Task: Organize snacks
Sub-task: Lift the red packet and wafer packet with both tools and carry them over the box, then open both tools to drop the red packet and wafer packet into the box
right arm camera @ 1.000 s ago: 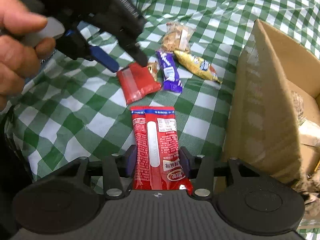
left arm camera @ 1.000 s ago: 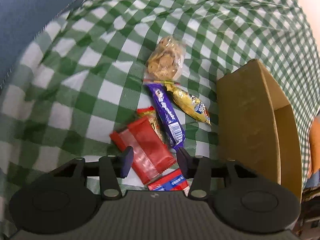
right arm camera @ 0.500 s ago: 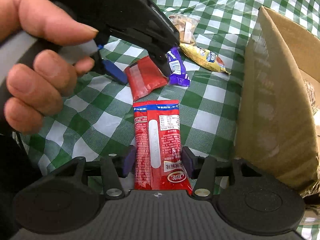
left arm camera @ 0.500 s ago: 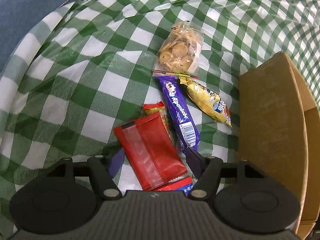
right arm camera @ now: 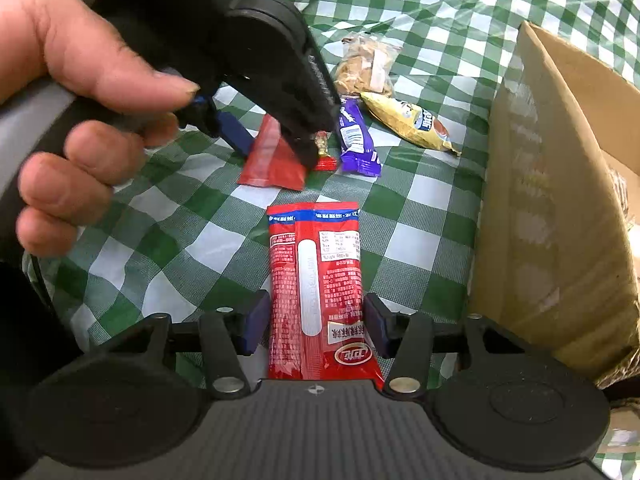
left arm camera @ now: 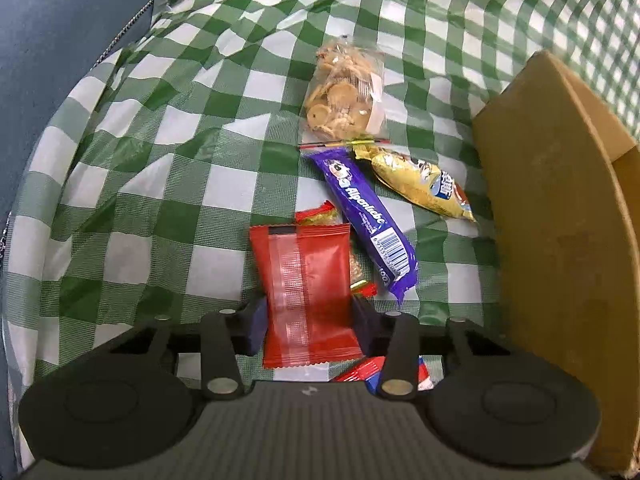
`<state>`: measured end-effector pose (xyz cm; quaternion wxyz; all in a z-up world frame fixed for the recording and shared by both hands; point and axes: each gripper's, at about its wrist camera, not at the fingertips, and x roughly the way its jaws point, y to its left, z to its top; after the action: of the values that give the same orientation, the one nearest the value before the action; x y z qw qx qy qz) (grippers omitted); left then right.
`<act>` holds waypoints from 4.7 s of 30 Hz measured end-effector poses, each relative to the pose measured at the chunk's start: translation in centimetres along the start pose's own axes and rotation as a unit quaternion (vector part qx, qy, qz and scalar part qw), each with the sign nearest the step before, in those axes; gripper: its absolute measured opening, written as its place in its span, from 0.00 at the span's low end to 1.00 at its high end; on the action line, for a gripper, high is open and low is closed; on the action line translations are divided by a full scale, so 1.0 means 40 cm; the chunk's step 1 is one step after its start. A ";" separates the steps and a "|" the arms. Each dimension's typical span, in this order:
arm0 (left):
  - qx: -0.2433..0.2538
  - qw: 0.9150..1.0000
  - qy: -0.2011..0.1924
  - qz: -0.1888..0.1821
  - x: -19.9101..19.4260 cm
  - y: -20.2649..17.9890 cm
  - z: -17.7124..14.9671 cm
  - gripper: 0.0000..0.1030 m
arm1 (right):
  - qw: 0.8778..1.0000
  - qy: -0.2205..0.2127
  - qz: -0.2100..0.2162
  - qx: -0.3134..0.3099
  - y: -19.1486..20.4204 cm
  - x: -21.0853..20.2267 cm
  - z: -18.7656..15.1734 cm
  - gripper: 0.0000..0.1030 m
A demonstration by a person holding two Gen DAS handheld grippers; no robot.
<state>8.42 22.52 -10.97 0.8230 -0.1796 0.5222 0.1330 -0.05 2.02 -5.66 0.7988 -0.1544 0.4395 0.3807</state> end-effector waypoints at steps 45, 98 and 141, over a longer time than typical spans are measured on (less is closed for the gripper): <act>0.097 0.994 -0.034 0.023 -0.085 0.048 -0.058 0.46 | 0.999 -0.043 0.013 -0.009 0.001 -0.020 0.012 0.46; 0.223 0.921 -0.295 -0.125 -0.315 -0.459 -0.108 0.46 | 0.933 -0.189 -0.229 0.206 -0.557 -0.409 -0.027 0.45; 0.267 0.903 -0.277 -0.190 -0.218 -0.560 -0.122 0.69 | 0.931 -0.155 -0.262 0.202 -0.569 -0.355 0.011 0.66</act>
<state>9.92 -0.01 -1.46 0.9614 -0.0052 0.2446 -0.1261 12.53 -19.49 4.23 0.9425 -0.0383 0.3221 0.0803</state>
